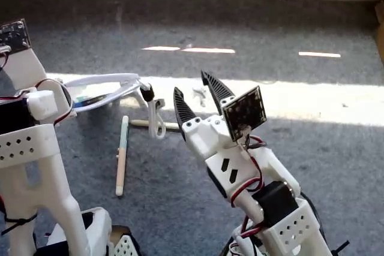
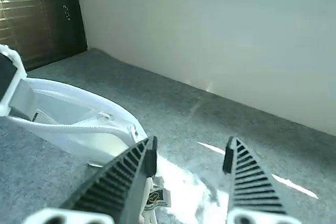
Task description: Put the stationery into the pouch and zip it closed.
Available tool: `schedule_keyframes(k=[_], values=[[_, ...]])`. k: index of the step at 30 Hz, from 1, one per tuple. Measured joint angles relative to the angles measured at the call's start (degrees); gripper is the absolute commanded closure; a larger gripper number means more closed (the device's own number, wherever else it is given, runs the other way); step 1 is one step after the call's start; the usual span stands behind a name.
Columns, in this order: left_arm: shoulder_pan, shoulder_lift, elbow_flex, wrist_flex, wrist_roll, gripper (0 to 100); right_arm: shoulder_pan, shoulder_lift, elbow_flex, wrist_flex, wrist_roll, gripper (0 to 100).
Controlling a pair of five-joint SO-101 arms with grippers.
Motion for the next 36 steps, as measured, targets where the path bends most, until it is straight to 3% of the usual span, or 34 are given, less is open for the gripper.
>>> schedule_keyframes(k=[7,22,36], values=[[-3.69,0.00,0.00,-0.88,0.97,99,0.09,1.67,-0.18,4.40,-3.34,80.0],[-11.78,0.00,0.00,-2.99,3.25,99,-0.35,34.02,-7.47,4.40,-3.78,80.0],[-11.96,0.00,0.00,-2.99,3.43,99,-3.43,56.88,-18.20,4.40,6.15,80.0]])
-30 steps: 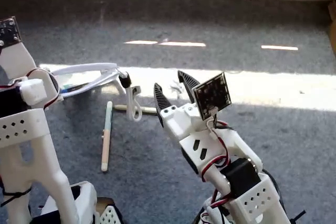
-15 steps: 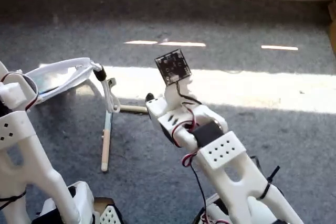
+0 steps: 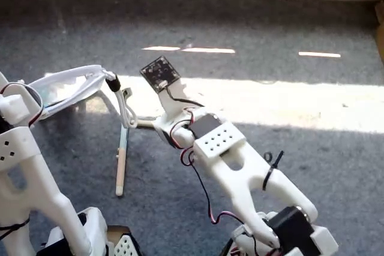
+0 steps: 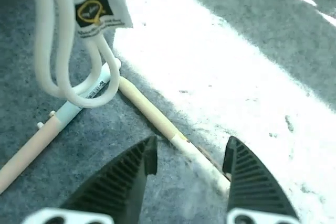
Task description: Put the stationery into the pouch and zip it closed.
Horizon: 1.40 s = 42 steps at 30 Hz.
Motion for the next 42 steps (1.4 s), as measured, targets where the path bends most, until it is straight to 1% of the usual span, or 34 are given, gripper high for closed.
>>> schedule_keyframes(k=[4,9,15,23,36,42], values=[[0.00,0.00,0.00,0.00,0.00,99,-0.79,5.80,-2.99,0.00,2.20,80.0],[-0.09,0.09,0.00,0.00,0.00,99,-0.79,12.84,-8.35,0.00,2.73,80.0],[-0.09,0.09,0.00,0.00,0.00,99,-2.81,19.25,-12.92,0.00,2.73,80.0],[-0.09,0.09,0.00,0.00,0.00,99,-5.01,23.12,-14.59,-0.09,2.73,80.0],[-0.35,0.09,0.00,0.00,0.00,99,-5.10,33.14,-22.07,-0.53,2.64,80.0],[-0.35,0.09,0.00,0.00,0.00,99,-5.10,33.67,-22.24,-0.53,2.64,80.0]])
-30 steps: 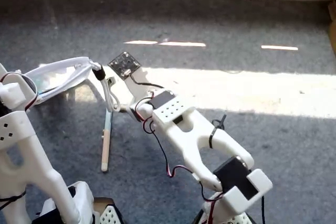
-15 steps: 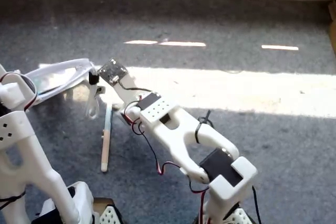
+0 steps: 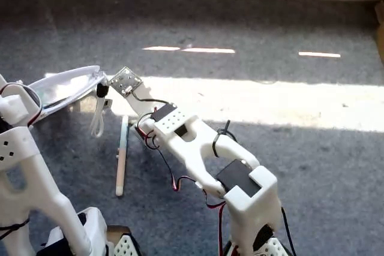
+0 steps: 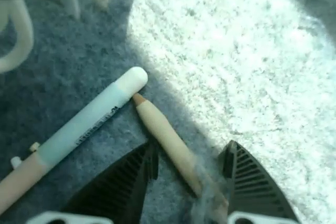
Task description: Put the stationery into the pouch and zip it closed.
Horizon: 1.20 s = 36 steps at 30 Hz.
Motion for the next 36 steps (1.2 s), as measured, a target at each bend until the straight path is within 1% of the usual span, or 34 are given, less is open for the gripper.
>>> schedule_keyframes(k=[3,10,13,20,27,33,36], values=[[0.00,0.00,0.00,0.00,0.00,99,0.00,0.09,0.00,0.00,0.00,81.6],[0.00,0.00,0.00,0.00,0.00,99,0.00,0.09,0.00,0.00,0.88,99.5],[0.00,0.00,0.00,0.00,0.00,99,0.00,0.09,-0.09,0.00,4.22,99.3],[0.00,0.00,0.00,-0.18,-0.09,99,1.76,0.09,-0.09,0.88,5.54,99.3],[0.09,0.00,0.00,-0.18,0.00,99,4.48,-2.29,-1.67,12.66,5.71,99.3],[0.18,0.00,0.00,-0.18,0.00,99,6.24,-12.48,-1.58,18.90,5.71,99.3],[1.58,0.00,0.00,-0.18,0.00,99,7.21,-17.05,-1.58,22.42,5.71,99.3]])
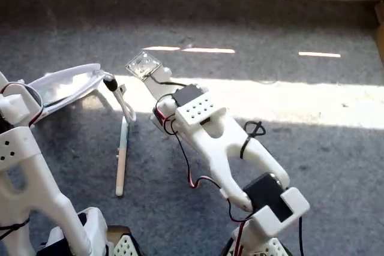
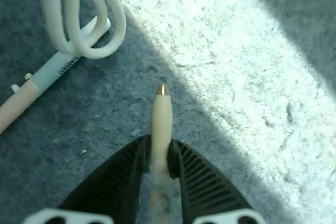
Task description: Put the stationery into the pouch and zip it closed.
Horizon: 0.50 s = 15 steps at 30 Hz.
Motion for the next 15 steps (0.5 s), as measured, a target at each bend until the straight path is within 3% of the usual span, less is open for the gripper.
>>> schedule_keyframes(k=[15], values=[[11.96,-0.09,2.81,-1.14,-0.09,99,1.58,-15.38,0.00,14.42,-4.13,99.3]])
